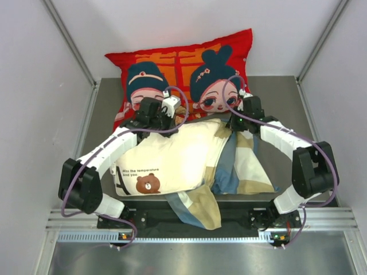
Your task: Remove the pillowcase from the pillow
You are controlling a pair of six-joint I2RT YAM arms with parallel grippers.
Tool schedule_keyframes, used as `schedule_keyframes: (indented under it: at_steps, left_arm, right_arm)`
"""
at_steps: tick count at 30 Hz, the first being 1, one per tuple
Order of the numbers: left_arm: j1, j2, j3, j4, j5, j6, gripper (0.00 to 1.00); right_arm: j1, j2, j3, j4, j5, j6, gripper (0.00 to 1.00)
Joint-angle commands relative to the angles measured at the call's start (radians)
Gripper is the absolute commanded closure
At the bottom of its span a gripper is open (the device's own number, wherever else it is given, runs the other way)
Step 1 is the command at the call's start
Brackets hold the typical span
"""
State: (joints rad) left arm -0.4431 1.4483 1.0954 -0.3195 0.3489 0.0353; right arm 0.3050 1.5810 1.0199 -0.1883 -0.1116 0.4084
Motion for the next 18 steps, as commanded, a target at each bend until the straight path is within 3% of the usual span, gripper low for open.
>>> schedule_keyframes:
  at_steps: [1, 2, 5, 7, 13, 18]
  left_arm:
    - [0.020, 0.000, 0.038, 0.025, -0.053, -0.032, 1.00]
    - [0.020, 0.036, 0.044, 0.026, -0.062, -0.034, 1.00]
    - [0.020, 0.096, 0.076, 0.022, -0.134, -0.084, 1.00]
    - [0.020, 0.115, 0.087, 0.025, -0.178, -0.106, 1.00]
    - [0.021, 0.167, 0.168, 0.014, -0.338, -0.170, 1.00]
    - [0.023, 0.230, 0.247, -0.004, -0.444, -0.190, 1.00]
  right_arm:
    - [-0.035, -0.062, -0.001, 0.023, -0.049, -0.058, 0.77]
    - [-0.029, -0.079, -0.003, 0.024, -0.068, -0.062, 0.53]
    - [-0.009, -0.156, -0.021, 0.001, -0.074, -0.105, 0.25]
    - [-0.007, -0.212, -0.044, -0.035, -0.066, -0.134, 0.19]
    - [0.026, -0.472, -0.113, -0.129, -0.063, -0.175, 0.14]
    - [0.135, -0.637, -0.254, -0.195, -0.016, -0.123, 0.12]
